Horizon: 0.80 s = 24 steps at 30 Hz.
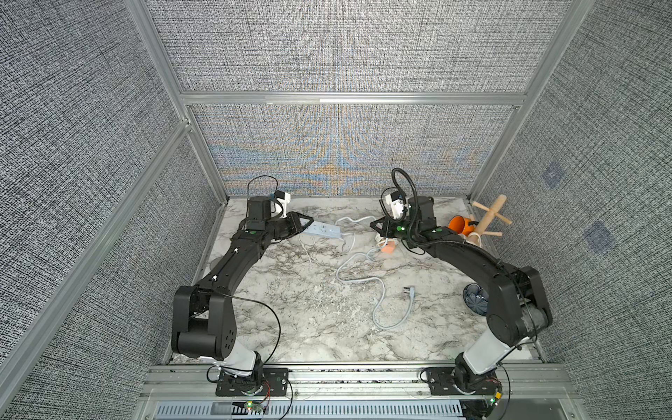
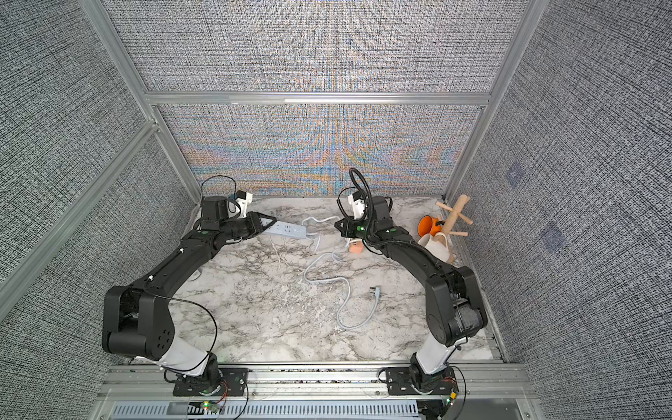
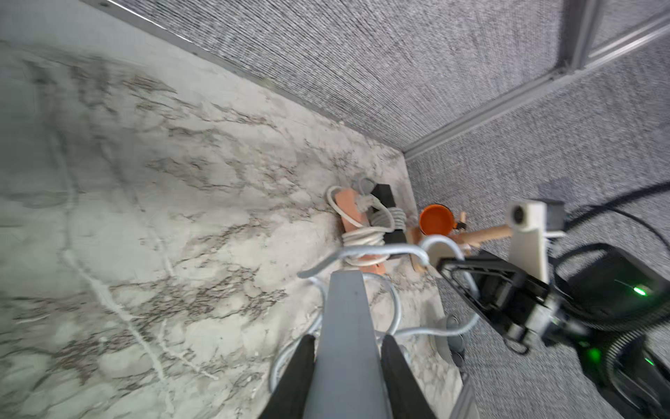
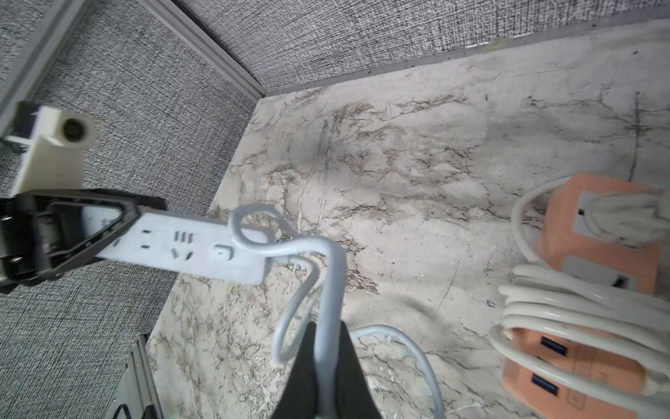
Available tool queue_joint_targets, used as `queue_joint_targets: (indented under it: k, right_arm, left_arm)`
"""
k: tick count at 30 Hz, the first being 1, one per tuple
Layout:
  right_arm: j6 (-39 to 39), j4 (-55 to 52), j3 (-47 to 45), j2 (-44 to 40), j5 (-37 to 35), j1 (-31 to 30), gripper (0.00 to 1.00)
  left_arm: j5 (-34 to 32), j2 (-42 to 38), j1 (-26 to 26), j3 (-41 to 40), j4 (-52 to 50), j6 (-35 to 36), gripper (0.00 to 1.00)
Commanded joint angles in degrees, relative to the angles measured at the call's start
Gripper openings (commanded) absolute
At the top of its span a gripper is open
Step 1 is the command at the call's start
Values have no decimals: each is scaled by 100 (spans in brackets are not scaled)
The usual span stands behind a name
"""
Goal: Unwrap the cord wrapped around the power strip
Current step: Unwrap the power cord from the power strip.
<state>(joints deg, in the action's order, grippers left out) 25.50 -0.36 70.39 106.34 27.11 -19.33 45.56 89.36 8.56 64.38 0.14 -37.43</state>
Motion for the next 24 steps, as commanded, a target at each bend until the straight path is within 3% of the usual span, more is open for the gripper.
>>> queue_joint_targets:
  k: [1,4,7,15,19,24]
  right_arm:
    - [80,17,-86,193,-302,95,0]
    - [173,112,-287,308,-246,233,0]
    - [106,98,-478,327,-241,345,0]
    - [-165,98,-1392,-25,-510,623,0]
    - [-236,253,-2015,-311,-544,855,0]
    - [-280,286,-2402,-532,-585,1008,0]
  left_arm:
    - [1526,105,-3,-118,1789,-1125,0]
    - [1819,143,0,-163,2444,-1557,0]
    - [1700,70,-113,-204,2499,-1705,0]
    - [81,-94,-1217,-553,2406,-2496,0]
    - [-190,-32,-1725,-716,3121,-3264,0]
    - [-502,-28,-1961,-585,2782,-3164,0]
